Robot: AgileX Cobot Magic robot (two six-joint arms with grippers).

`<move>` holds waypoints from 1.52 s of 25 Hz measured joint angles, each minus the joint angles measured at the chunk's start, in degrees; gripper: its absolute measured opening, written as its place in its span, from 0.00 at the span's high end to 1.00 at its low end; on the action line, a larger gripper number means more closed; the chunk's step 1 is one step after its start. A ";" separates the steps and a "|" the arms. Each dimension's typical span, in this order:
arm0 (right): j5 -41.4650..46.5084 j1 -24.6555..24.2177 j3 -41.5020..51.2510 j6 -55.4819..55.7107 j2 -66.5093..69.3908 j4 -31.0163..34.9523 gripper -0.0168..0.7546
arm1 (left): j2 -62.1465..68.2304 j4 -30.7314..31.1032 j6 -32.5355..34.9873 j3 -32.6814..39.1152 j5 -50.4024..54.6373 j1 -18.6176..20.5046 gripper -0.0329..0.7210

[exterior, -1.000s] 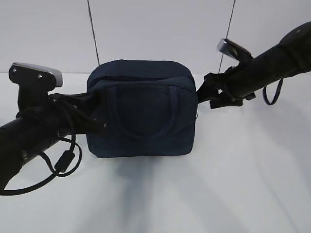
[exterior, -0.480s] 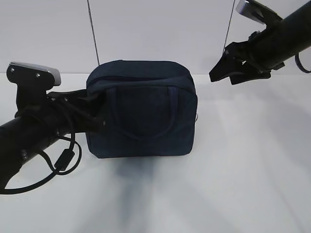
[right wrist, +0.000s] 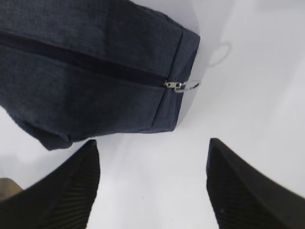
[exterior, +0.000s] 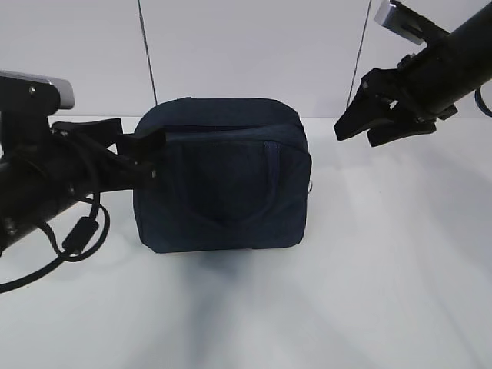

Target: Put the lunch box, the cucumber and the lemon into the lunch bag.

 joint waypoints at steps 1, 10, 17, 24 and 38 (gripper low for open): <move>0.40 0.00 0.00 0.33 -0.41 -0.45 0.28 | -1.68 0.00 0.00 0.00 2.00 0.00 0.33; 4.19 0.00 0.00 5.13 -8.83 -6.35 0.28 | -20.64 0.13 0.00 0.10 27.87 0.00 0.33; 6.63 1.29 0.00 7.76 -17.97 -7.46 0.28 | -39.24 -1.77 0.00 -0.62 54.57 0.00 0.34; 11.52 8.61 0.24 16.77 -28.04 -18.60 0.28 | -50.69 -4.07 0.00 -8.94 86.92 0.00 0.34; 13.28 14.02 20.93 25.16 -68.21 -30.75 0.28 | -68.33 2.46 -0.99 -17.82 116.35 0.00 0.34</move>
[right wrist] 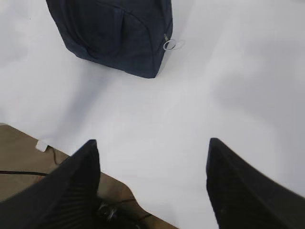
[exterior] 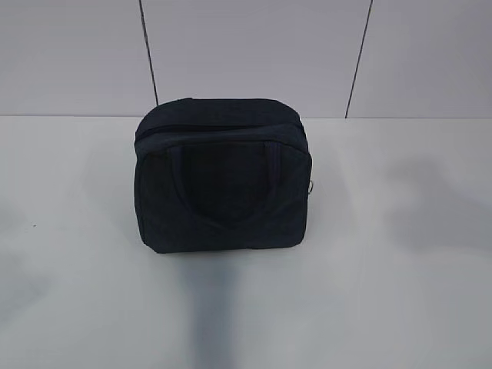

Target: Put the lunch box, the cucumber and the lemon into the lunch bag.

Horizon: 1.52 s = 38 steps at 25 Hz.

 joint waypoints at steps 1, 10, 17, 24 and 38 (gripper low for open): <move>0.13 0.00 1.76 0.00 -3.33 -1.13 0.28 | -1.28 0.82 0.00 -0.13 0.97 0.00 0.34; 0.46 0.00 19.37 0.00 -21.50 -5.49 0.28 | -6.67 6.78 0.00 7.12 2.20 0.00 0.34; -4.27 0.00 30.86 0.00 -24.25 -7.61 0.28 | -6.67 6.78 0.00 15.09 -3.13 0.00 0.34; -6.56 0.00 32.54 0.00 -24.25 -8.86 0.28 | -6.67 6.78 0.00 16.67 -5.71 0.00 0.34; -6.82 0.00 32.61 0.00 -24.41 -9.09 0.28 | -6.90 6.78 0.00 16.67 -6.23 0.16 0.34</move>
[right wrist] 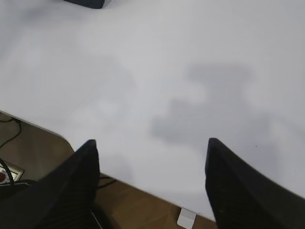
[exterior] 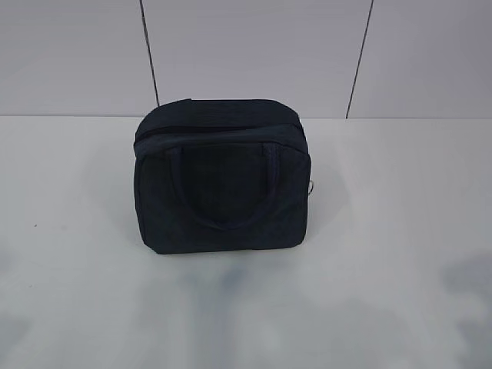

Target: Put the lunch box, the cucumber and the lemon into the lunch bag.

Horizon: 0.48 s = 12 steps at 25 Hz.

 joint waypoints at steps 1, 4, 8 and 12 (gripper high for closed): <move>-0.09 0.00 0.00 0.00 -0.71 0.00 0.28 | -0.14 0.00 0.00 0.00 0.00 0.76 0.34; -0.09 -2.08 0.00 0.00 -2.89 0.00 0.27 | -0.43 0.00 0.00 0.00 0.00 6.01 0.34; -0.09 -9.21 0.00 0.00 -5.63 -0.14 0.27 | -2.41 0.00 0.00 0.00 -0.05 16.30 0.34; -0.09 -12.57 0.00 0.00 -9.80 -0.27 0.27 | -7.15 0.00 0.00 0.00 -0.05 24.53 0.34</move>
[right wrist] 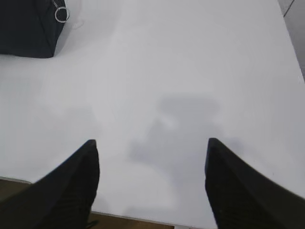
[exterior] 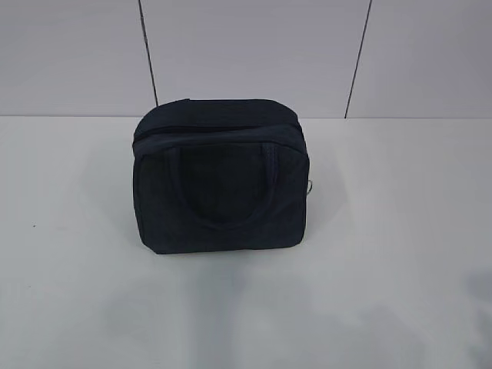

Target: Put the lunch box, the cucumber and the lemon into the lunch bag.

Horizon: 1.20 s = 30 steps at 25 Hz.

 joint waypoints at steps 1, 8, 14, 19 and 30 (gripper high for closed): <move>0.00 -0.25 0.00 0.00 -0.70 0.00 0.27 | -1.44 0.00 0.00 0.00 0.00 1.38 0.34; 0.00 -0.27 0.00 0.00 -0.94 0.00 0.28 | -6.53 -0.21 0.00 0.00 0.13 7.33 0.34; 0.00 0.39 0.00 0.00 -0.94 0.00 0.27 | -6.53 -0.43 0.00 0.00 0.28 8.46 0.34; 0.00 1.27 0.00 0.10 -0.94 0.00 0.27 | -6.53 -0.43 0.00 0.00 0.28 9.07 0.34; 0.00 1.27 0.00 0.10 -0.94 -0.13 0.28 | -6.53 -0.43 0.00 0.00 0.28 9.07 0.34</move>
